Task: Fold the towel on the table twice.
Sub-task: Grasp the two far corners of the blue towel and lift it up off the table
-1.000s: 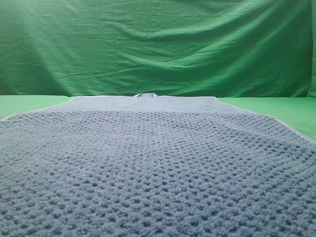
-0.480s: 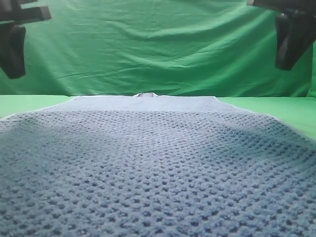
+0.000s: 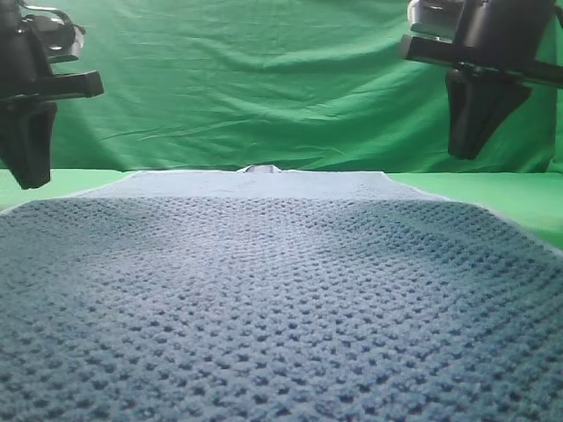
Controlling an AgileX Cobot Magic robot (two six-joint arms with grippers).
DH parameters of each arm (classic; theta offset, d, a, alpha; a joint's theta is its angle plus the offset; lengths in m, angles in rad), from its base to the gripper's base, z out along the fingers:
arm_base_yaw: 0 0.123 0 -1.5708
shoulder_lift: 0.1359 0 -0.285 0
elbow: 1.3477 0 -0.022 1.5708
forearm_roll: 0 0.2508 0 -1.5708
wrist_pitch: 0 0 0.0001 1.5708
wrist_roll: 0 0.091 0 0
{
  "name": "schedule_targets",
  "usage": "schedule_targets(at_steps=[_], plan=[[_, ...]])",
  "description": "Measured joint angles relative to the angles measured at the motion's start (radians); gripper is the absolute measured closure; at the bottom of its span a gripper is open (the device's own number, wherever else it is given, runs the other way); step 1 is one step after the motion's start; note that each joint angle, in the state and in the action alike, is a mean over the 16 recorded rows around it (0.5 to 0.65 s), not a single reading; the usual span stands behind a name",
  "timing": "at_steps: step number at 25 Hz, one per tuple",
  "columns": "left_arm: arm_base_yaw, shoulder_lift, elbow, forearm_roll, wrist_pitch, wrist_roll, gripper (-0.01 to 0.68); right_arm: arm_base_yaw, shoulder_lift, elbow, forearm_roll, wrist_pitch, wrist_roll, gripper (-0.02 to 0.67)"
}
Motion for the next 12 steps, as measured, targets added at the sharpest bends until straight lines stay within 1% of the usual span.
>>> schedule_targets(at_steps=[8, 10, 12], plan=[[0.0, 0.01, -0.001, -0.031, -0.031, -0.001, 0.173, 0.001, 0.007, -0.002, -0.001, -0.031, -0.027, 0.112], [0.0, 0.011, -0.001, -0.038, -0.04, -0.001, 0.107, 0.001, 0.008, -0.002, -0.001, -0.038, -0.031, 0.054], [0.0, 0.011, -0.001, -0.046, -0.05, -0.002, 0.058, 0.001, 0.01, -0.002, 0.0, -0.045, -0.032, 0.018]])
